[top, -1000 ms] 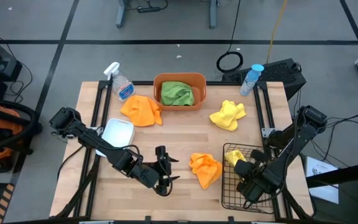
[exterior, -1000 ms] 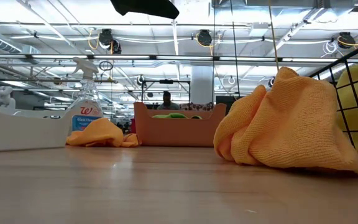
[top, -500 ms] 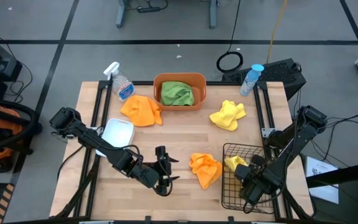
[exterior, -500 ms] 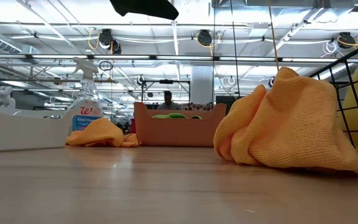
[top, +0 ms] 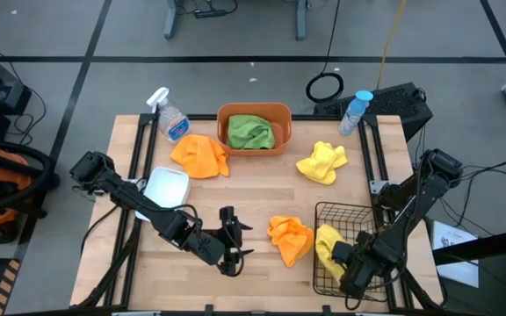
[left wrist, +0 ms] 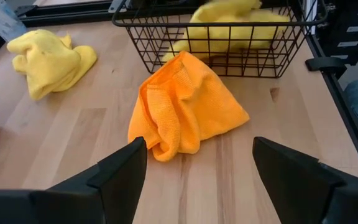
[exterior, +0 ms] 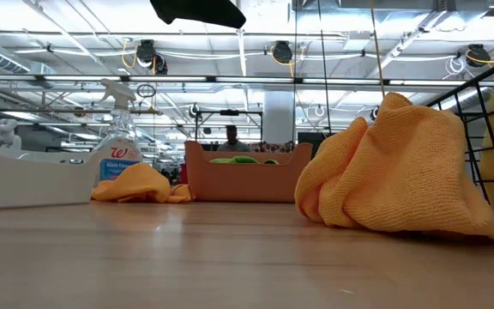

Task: Sort microfiber towel by color & place in baskets
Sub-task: Put the bottom yellow microfiber cloth into the black wire basket

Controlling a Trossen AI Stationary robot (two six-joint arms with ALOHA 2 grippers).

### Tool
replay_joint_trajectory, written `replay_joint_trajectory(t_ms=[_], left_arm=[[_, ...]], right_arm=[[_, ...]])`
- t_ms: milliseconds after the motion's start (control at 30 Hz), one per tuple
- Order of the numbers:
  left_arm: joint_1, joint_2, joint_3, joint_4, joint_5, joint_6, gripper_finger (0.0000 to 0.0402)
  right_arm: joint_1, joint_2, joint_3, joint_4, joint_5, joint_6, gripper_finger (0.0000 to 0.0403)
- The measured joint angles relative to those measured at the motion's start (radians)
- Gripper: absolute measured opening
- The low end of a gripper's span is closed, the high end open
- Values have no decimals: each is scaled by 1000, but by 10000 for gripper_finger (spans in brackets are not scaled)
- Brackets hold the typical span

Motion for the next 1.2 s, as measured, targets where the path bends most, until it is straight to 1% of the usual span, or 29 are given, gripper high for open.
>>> replay_joint_trajectory(t_ms=[167,233,300,367,433,533,667,867,1067,1133,1200], left_arm=[[0,0,0,0,0,0,296],[0,0,0,0,0,0,296],[0,0,0,-1,0,0,297],[0,0,0,-1,0,0,296],[0,0,0,-1,0,0,296],[0,0,0,-1,0,0,296],[0,0,0,0,0,0,296],[0,0,0,0,0,0,296],[0,0,0,1,0,0,297],[0,0,0,1,0,0,296],[0,0,0,1,0,0,296]], right_arm=[[3,-3,0,-86,-42,18,214],[10,-3,1,-83,-24,5,210],[16,-3,1,-47,46,-23,203],[17,-3,1,38,102,-67,196],[16,-3,1,144,111,-118,186],[17,-3,1,255,109,-149,167],[17,-3,2,254,125,-138,140],[9,-2,-1,140,318,-122,87],[-23,-1,-65,174,326,-146,15],[-29,0,-105,204,325,-147,5],[-35,0,-145,244,323,-146,9]])
